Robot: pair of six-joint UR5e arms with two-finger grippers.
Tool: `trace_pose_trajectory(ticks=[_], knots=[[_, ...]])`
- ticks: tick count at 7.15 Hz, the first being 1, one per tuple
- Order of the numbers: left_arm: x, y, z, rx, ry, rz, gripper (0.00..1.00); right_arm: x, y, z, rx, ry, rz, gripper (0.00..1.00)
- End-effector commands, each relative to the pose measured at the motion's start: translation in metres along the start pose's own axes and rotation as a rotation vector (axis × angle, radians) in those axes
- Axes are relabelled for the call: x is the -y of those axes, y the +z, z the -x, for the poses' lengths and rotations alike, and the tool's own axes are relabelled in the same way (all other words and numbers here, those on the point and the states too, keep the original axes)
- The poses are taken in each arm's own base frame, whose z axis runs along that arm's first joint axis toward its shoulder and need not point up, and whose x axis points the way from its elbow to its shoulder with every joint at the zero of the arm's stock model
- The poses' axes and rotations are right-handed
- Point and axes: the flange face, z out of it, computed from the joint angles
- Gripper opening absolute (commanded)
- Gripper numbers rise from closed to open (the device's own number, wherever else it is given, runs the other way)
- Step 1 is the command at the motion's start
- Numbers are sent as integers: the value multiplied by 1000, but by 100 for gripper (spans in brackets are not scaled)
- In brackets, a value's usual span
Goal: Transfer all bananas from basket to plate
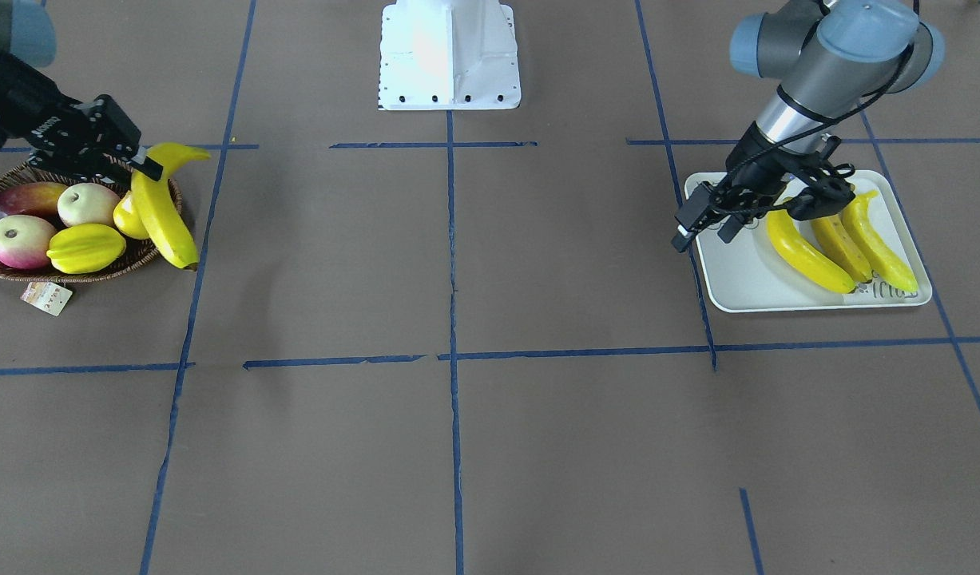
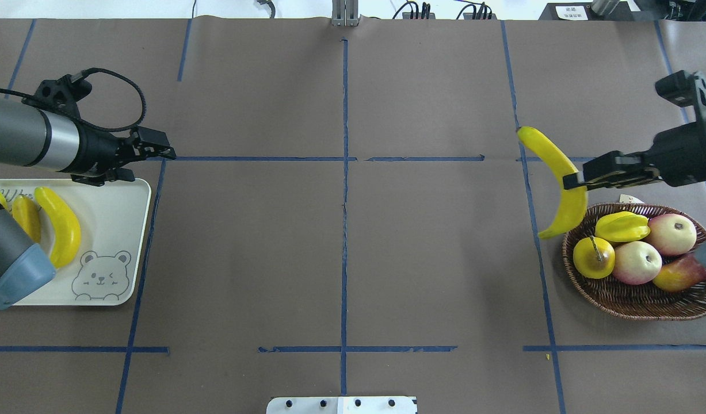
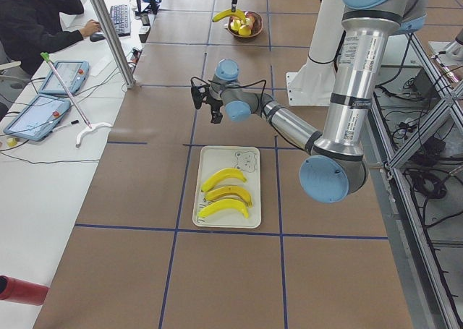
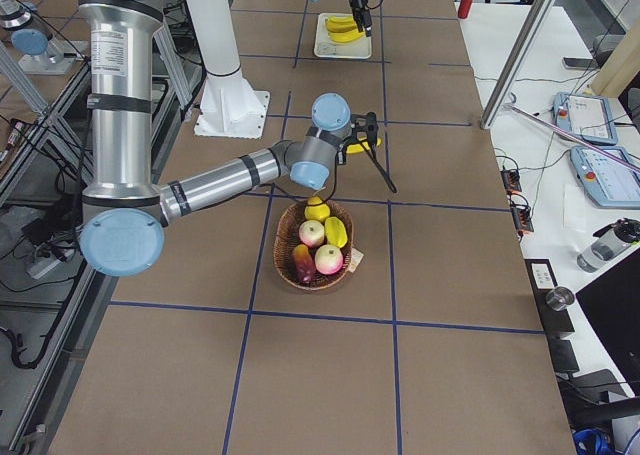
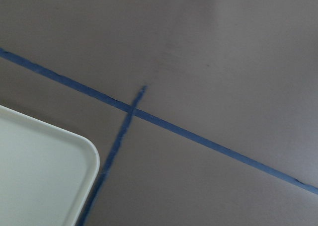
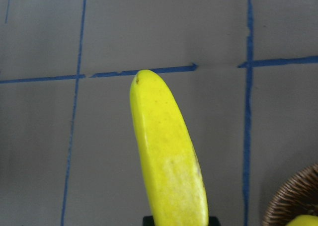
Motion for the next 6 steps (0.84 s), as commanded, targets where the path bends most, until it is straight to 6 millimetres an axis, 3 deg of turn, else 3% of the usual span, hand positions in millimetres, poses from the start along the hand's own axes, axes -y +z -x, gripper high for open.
trace_pose_trajectory(ticks=[1,2,3,4,5,6], knots=[[-10,-13,-74,-120,-54,15,99,-16,89,108,52,52,-33,1],[-20,-19,-105,-168,-94,33,99,-32,122,142,39,59,-73,0],[-62,-5,-138,-197,-116,112,99,-38,149,191,9,52,-109,0],[-77,-6,-157,-221,-123,137,99,-47,165,241,-24,48,-126,0],[-83,-10,-167,-239,-111,147,99,-58,168,272,-37,42,-129,0],[-97,-9,-178,-251,-100,170,99,-62,171,287,-26,47,-124,0]])
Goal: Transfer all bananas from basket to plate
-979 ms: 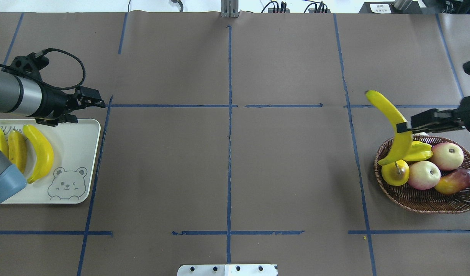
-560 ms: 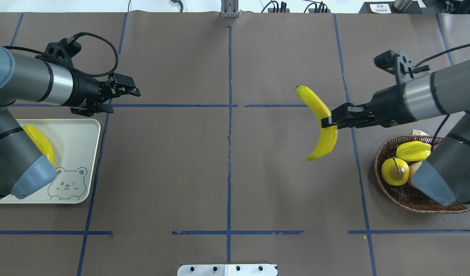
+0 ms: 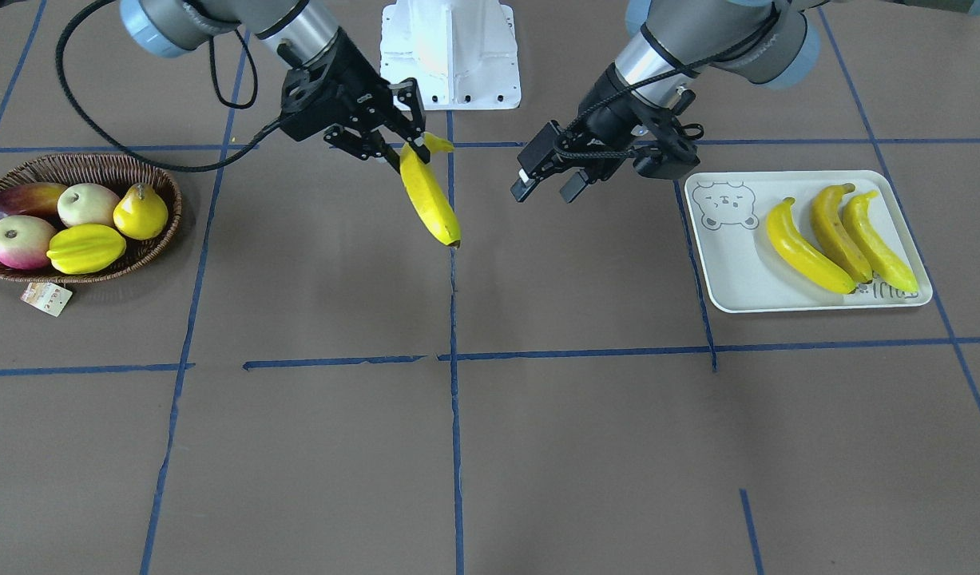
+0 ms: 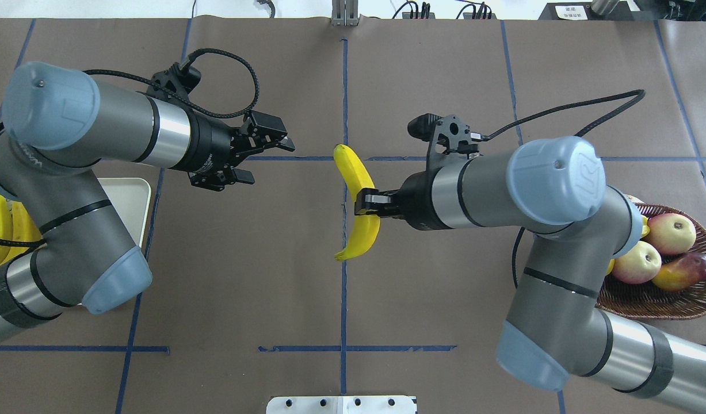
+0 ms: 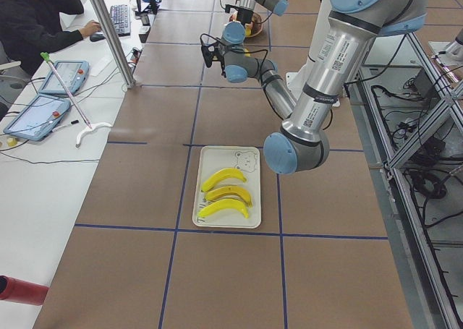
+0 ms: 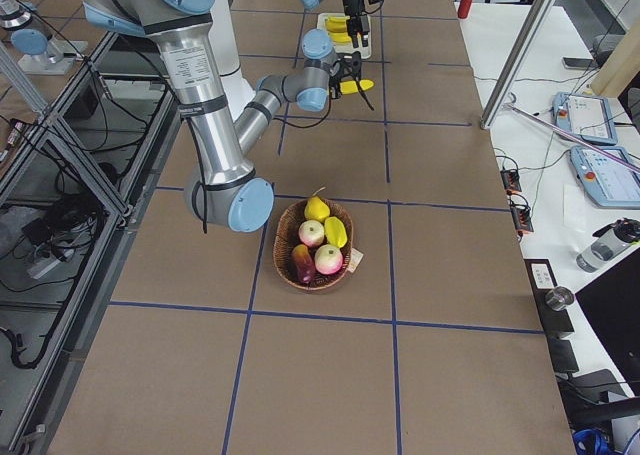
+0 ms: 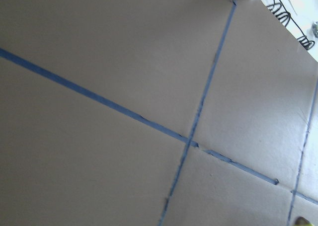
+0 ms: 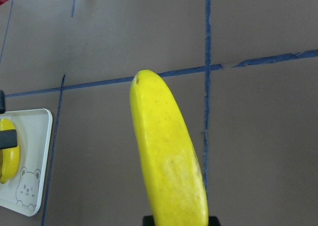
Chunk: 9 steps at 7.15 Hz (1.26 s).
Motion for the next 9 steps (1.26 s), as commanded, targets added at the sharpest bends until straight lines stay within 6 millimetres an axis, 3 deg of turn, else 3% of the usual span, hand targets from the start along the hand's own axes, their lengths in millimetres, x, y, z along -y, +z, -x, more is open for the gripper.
trace_pose_trajectory(ticks=[1,3,6,7,9], knots=[[-22,6,-19,-25,13,36,99,-11,4,30,-1,0,-9,0],[-34,15,-32,-43,20,59,99,-12,2,32,7,0,-9,0],[-43,30,-26,-21,21,78,99,-12,-1,34,14,-1,-10,0],[-46,32,-26,-21,19,82,91,-13,-2,34,16,-2,-9,0],[-47,30,-30,-33,17,85,29,-14,-1,34,16,-4,-8,1]])
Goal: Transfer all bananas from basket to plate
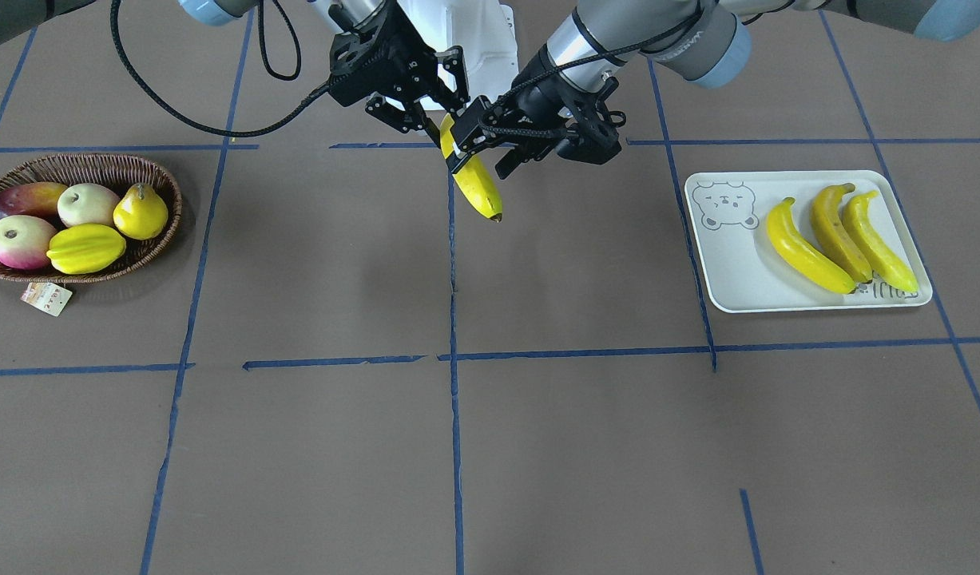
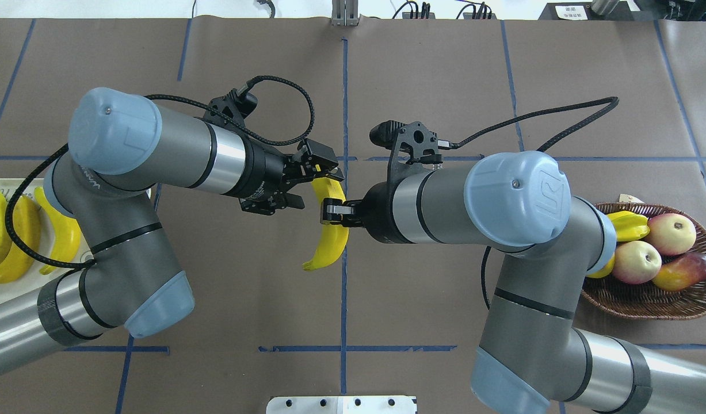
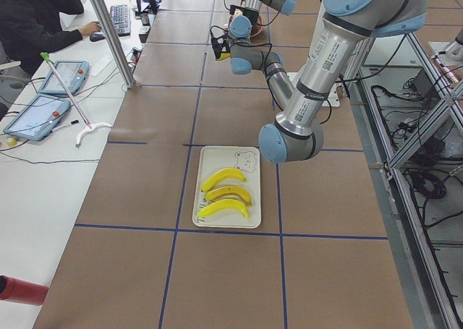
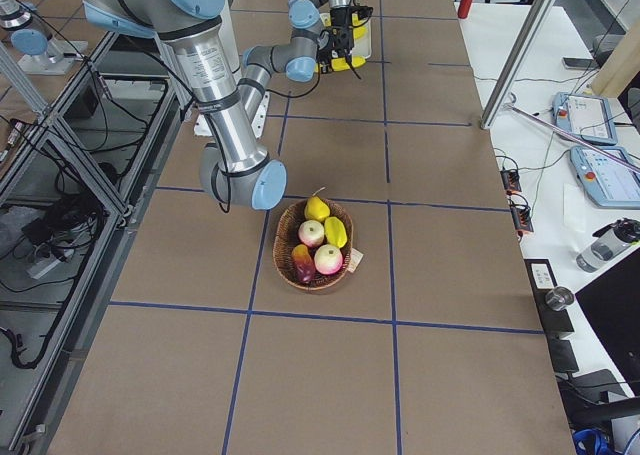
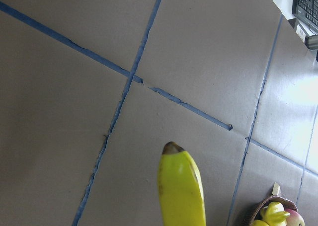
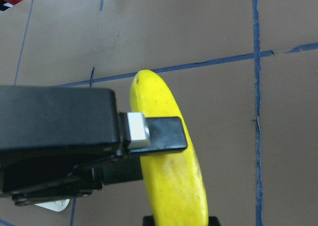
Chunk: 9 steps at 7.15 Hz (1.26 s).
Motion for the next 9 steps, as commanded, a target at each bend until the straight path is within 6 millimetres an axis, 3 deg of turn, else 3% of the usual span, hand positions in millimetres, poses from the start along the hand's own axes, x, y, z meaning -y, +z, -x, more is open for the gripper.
trace_pose_trajectory(ticks=[1,2,6,7,8,9], knots=[[-2,-1,-4,-14,3,4,8,-1,-1,1,4,-1,3,14],[-2,-1,-4,-14,3,4,2,-6,-2,1,10,-5,11,99],[7,-4,3,5,-22,-11,0,-5,-24,4,37,-9,1,100],[29,-1,39,90,-53,-52,0,-6,-37,-3,43,-9,-3,100],[65,-16,74,185,-53,-114,0,-10,-49,-16,23,-6,0,100],[86,-35,118,289,20,-142,0,-4,-58,-24,0,3,-11,100]])
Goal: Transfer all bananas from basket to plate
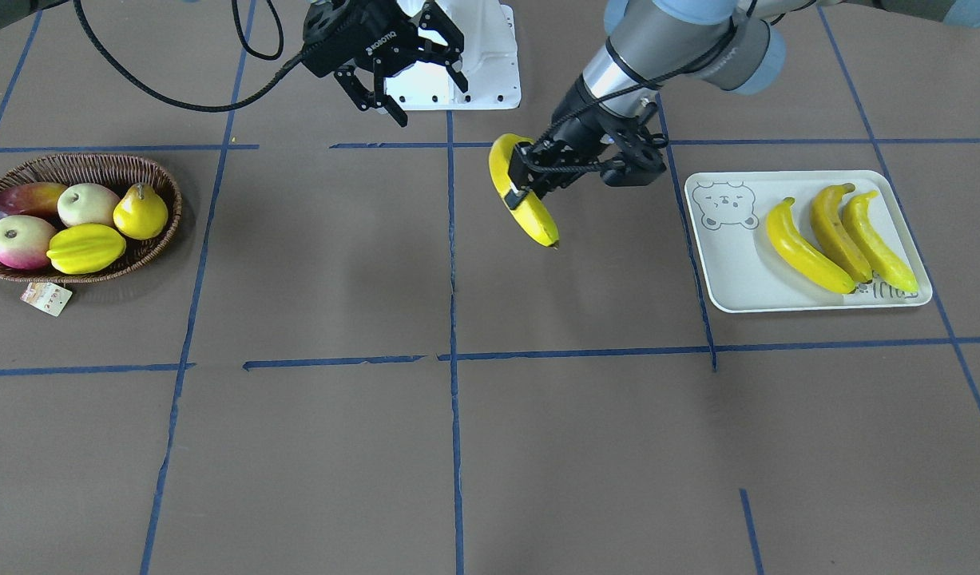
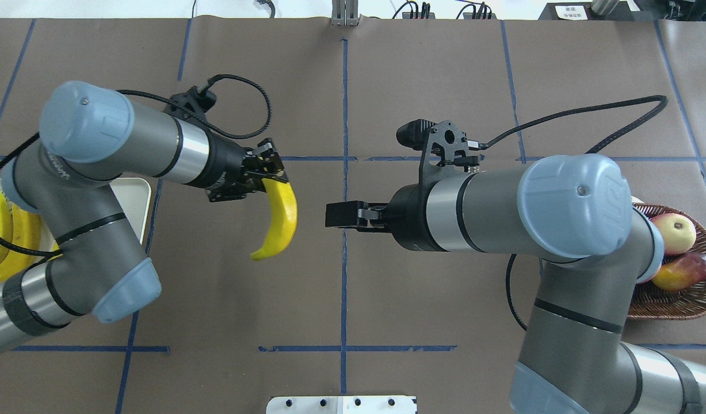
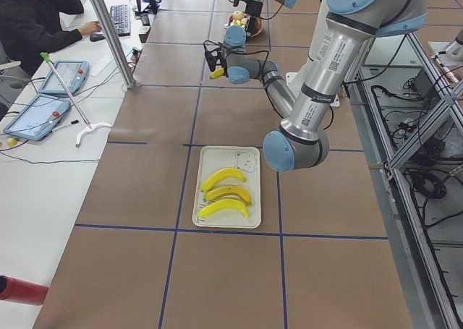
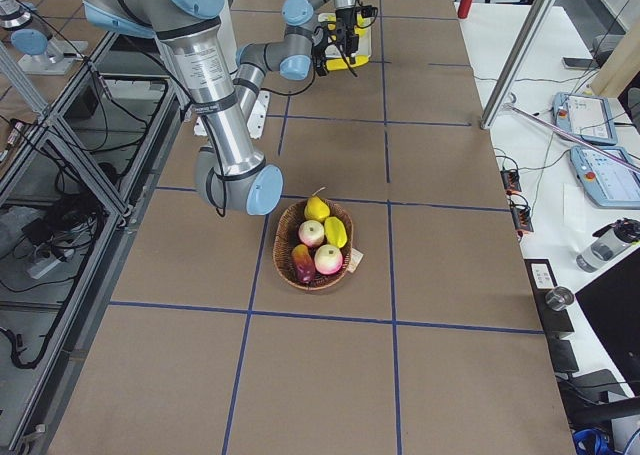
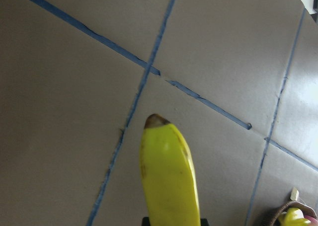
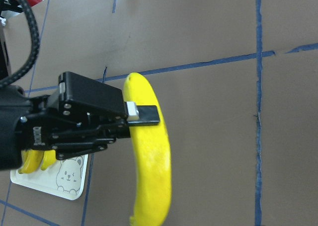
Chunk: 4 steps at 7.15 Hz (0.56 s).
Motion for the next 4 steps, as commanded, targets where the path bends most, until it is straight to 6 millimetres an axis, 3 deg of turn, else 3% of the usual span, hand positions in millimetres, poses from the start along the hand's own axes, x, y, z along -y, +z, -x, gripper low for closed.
trace_pose_trajectory(ticks=[1,2,3,4], knots=[[54,-21,110,214,86,-72,0,12,-15,-16,-54,14,-22,100],[71,-28,169,299,122,-82,0,19,-17,-24,-82,18,-32,100],[77,-30,214,372,136,-77,0,30,-23,-37,-105,27,-53,100],[82,-34,239,409,116,-82,0,42,-27,-53,-136,44,-58,100]])
